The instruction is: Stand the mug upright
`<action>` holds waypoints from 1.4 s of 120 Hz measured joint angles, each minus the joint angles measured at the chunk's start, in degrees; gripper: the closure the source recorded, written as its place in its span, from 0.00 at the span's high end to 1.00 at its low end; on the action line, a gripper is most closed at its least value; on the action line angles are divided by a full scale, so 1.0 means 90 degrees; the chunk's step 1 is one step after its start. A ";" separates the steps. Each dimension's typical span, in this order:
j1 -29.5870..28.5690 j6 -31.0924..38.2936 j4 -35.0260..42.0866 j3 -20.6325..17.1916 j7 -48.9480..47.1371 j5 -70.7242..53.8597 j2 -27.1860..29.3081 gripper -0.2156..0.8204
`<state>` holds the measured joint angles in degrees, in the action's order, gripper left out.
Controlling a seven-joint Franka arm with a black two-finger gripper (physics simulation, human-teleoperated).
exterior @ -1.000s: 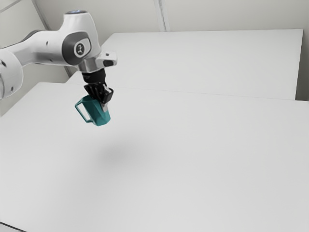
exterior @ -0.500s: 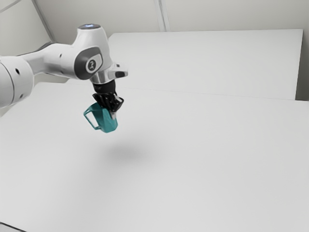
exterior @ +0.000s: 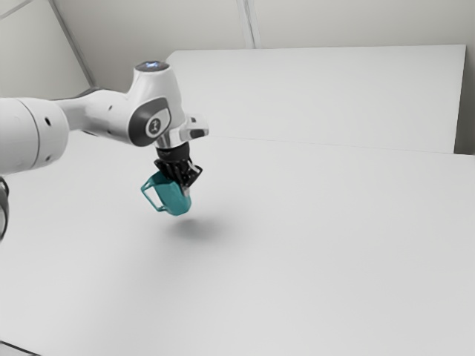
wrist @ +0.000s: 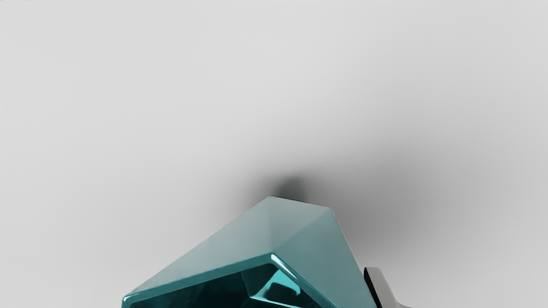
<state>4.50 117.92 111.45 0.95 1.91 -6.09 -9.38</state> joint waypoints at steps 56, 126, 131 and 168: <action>0.0007 0.0350 0.0060 0.0000 -0.0288 0.0010 -0.0310 0.04; 0.0008 0.0480 0.0043 0.0002 -0.0421 0.0044 -0.0635 0.26; 0.0008 0.0482 0.0042 0.0002 -0.0412 0.0052 -0.0639 0.35; 0.0037 0.0428 -0.0038 0.0002 -0.0358 0.0069 -0.0484 0.69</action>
<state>4.83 121.77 111.11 0.97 -1.31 -5.46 -13.74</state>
